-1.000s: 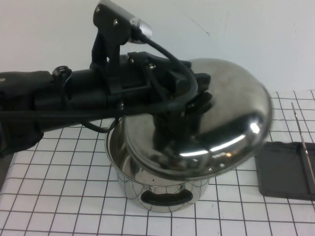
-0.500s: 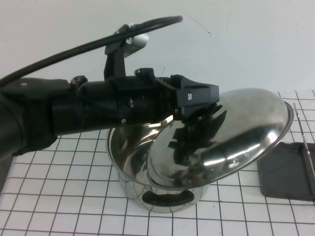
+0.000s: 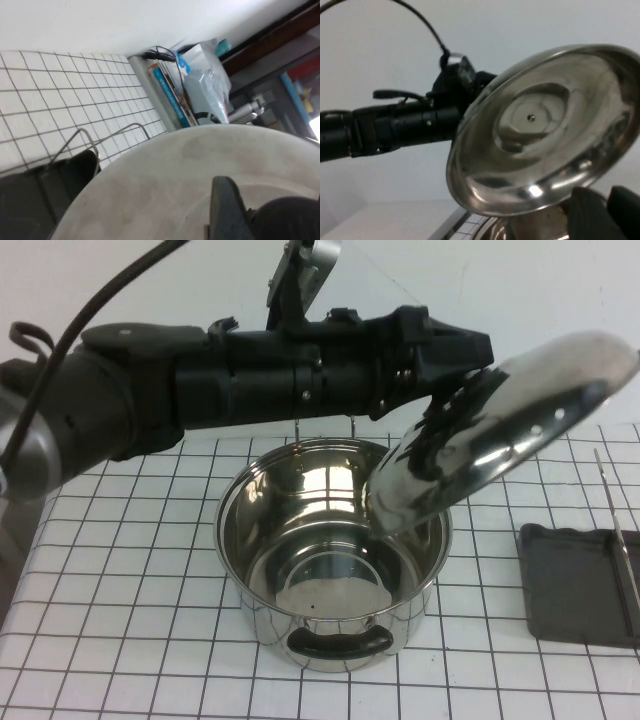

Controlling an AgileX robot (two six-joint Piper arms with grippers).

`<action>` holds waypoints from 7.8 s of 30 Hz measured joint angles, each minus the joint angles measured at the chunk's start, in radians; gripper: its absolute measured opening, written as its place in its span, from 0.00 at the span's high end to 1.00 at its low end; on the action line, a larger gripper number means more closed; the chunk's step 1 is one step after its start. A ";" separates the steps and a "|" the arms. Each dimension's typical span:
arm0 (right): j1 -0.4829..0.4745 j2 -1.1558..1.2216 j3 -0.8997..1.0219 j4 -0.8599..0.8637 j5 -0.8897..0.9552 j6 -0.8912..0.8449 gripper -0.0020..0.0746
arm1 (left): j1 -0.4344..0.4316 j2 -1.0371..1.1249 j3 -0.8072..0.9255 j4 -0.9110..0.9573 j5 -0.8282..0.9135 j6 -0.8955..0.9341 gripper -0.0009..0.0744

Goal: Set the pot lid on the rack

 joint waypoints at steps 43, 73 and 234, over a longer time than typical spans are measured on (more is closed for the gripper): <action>0.005 1.014 -0.645 0.042 0.373 0.179 0.49 | -0.011 0.061 -0.043 0.000 -0.105 -0.011 0.57; 0.010 1.025 -0.677 0.033 0.428 -0.078 0.93 | 0.120 0.065 -0.050 -0.009 0.179 0.151 0.25; 0.031 -0.015 -0.035 -0.094 -0.298 -0.519 0.98 | 0.308 -1.695 1.241 1.588 -0.279 -0.811 0.99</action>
